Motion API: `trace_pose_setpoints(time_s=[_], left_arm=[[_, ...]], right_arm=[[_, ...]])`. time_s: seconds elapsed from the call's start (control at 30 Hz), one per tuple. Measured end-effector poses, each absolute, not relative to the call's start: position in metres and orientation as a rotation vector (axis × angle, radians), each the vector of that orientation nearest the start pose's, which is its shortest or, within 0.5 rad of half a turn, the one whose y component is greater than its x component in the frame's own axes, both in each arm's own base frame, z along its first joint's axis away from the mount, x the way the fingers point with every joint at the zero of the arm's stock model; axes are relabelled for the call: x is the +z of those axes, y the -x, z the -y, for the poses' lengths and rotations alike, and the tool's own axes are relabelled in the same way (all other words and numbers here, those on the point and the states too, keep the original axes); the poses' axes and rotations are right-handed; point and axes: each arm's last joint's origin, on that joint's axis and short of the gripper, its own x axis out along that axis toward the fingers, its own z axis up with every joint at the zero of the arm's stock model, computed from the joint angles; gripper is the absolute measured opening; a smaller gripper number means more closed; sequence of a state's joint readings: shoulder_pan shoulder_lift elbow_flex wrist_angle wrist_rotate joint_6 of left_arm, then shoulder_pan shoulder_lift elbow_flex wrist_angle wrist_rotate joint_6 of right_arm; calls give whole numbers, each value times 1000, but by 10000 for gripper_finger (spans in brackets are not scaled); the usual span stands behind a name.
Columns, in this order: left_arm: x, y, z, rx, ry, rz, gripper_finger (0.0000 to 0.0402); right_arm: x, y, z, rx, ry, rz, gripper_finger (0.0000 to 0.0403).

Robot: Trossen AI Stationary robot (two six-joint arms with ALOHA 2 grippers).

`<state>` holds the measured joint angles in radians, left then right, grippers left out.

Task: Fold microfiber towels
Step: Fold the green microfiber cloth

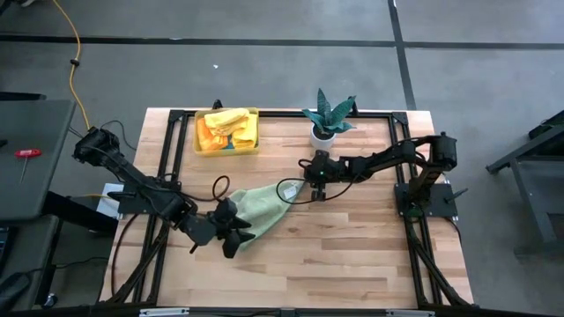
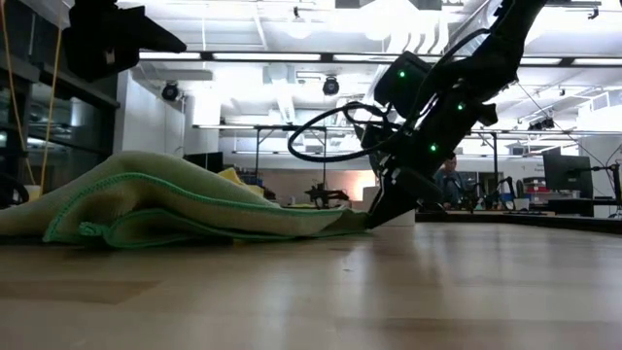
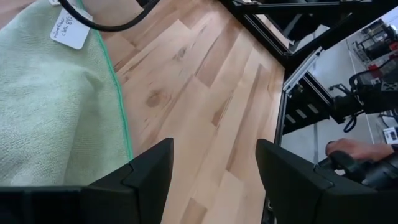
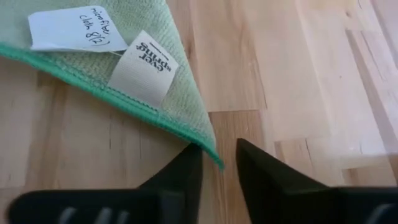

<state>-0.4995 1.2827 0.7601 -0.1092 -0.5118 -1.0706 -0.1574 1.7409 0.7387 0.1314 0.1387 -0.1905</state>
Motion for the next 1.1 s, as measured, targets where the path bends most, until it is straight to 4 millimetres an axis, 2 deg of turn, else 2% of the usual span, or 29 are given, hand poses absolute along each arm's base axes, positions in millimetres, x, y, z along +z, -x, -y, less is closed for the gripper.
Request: trace_pose_setpoints(time_s=[0.2,0.43,0.63,0.73,0.93,1.1], left_arm=[[228,-233,114,257,732,-569,216],[223,-225,116,255,709,-671,216],[200,-225,137,294,633,-713,216],[181,-225,152,302,565,-788,216],[159,-241,183,325,389,-902,216],[149,-256,197,439,224,-937,216]], right_arm=[[116,-304,52,-242,48,-894,8],[127,-298,48,-286,-100,-894,3],[133,-295,48,-316,-168,-878,2],[134,-295,48,-330,-199,-873,3],[134,-295,47,-321,-213,-872,2],[134,-295,47,-321,-214,-873,1]])
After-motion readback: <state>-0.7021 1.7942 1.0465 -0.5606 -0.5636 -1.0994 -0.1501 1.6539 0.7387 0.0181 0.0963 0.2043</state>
